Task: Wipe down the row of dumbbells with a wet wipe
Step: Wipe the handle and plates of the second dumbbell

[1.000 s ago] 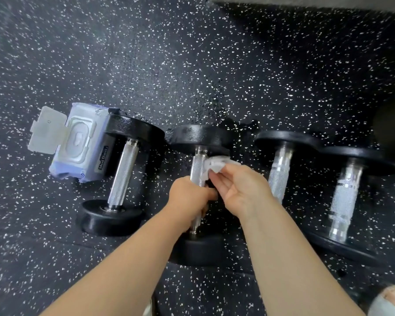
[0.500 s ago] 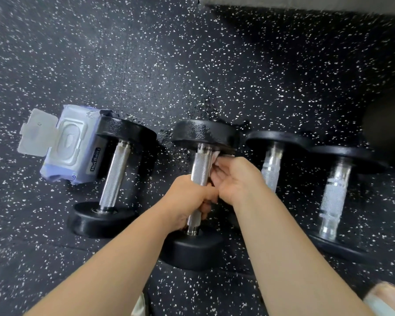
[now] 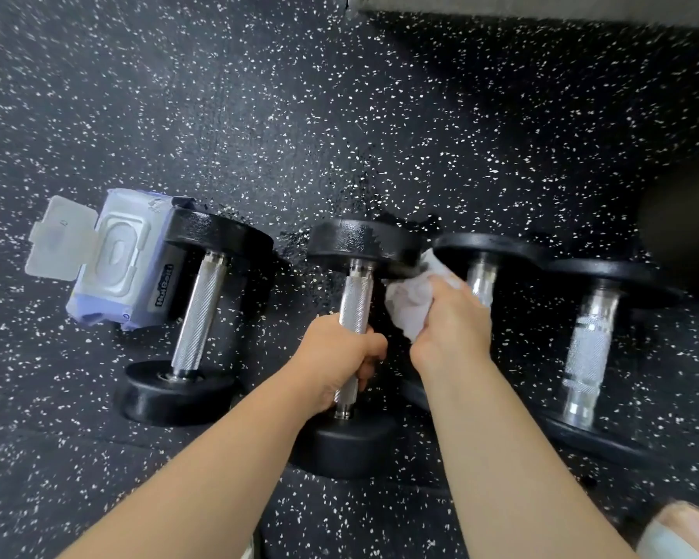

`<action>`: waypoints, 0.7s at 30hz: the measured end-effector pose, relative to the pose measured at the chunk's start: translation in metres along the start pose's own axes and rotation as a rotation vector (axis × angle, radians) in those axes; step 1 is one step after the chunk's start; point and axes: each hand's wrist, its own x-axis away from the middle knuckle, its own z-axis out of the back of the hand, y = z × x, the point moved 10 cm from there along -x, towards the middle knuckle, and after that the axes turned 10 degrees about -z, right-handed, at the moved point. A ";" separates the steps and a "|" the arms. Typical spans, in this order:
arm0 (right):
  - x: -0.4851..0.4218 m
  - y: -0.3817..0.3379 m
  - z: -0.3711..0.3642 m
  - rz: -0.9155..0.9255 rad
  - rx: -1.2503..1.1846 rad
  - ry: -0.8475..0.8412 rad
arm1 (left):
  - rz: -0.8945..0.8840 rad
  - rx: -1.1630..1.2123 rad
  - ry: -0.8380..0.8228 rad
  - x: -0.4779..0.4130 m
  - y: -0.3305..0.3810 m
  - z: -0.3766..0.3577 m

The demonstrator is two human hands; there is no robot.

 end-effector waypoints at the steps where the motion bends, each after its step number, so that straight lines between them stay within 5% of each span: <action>1: 0.006 -0.013 -0.001 0.100 0.013 -0.010 | -0.003 -0.019 0.020 -0.002 -0.002 0.004; 4: 0.019 -0.025 -0.014 0.268 0.100 -0.059 | 0.022 -0.049 0.054 -0.007 -0.013 0.012; 13: 0.025 -0.007 -0.026 0.390 0.396 -0.049 | 0.011 -0.141 0.060 -0.012 -0.019 0.020; 21: 0.085 -0.014 -0.054 0.989 0.744 0.054 | -0.008 -0.094 0.160 -0.008 -0.014 0.026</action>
